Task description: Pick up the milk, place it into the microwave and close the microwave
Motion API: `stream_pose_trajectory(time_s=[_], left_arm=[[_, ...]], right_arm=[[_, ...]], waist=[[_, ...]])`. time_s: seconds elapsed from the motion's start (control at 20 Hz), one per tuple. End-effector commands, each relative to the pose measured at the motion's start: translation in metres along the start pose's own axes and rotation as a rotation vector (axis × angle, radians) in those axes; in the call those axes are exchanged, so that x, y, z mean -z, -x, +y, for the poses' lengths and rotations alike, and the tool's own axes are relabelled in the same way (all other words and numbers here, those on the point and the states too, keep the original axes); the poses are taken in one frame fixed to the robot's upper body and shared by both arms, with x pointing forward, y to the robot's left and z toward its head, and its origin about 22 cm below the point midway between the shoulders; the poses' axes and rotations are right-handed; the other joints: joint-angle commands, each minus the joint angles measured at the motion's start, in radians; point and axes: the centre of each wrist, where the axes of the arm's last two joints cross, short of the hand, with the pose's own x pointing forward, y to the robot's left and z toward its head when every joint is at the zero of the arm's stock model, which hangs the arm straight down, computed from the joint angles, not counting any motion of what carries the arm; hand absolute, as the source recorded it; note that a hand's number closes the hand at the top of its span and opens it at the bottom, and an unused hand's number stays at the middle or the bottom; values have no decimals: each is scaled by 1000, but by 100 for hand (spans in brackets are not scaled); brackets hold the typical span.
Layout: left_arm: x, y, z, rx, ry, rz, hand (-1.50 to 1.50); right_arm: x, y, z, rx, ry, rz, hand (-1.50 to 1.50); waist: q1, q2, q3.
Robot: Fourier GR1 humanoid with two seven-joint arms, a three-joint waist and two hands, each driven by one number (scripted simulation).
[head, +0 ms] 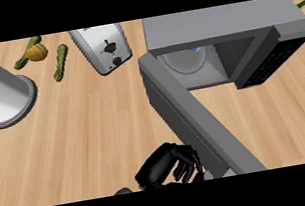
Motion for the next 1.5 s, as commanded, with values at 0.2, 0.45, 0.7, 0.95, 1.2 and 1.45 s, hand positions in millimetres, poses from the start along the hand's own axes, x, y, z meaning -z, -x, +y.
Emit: stream_pose_trajectory(time_s=[0.2, 0.45, 0.7, 0.95, 1.2, 1.45], left_arm=[[43, -19, -20, 86, -10, 1, 150], [57, -31, -14, 67, -80, -4, 150], [69, -49, 8, -62, -289, -127, 150], [83, -57, 20, -42, -358, -187, -150], [98, -68, 34, -44, -401, -221, -150], [108, -72, 44, -39, -452, -223, -150]], right_arm=[[28, -34, 10, 14, -96, -21, -150], [30, -39, 15, 31, -159, -40, -150], [39, -51, 7, 21, -187, -64, -150], [52, -58, 13, 55, -205, -120, -150], [61, -62, 16, 73, -249, -129, -150], [67, -68, 12, 96, -275, -134, -150]], waist=[[-47, 10, -3], [-112, 20, -4], [-161, 36, -10], [-198, 46, -7], [-230, 60, -6], [-262, 65, -4]])
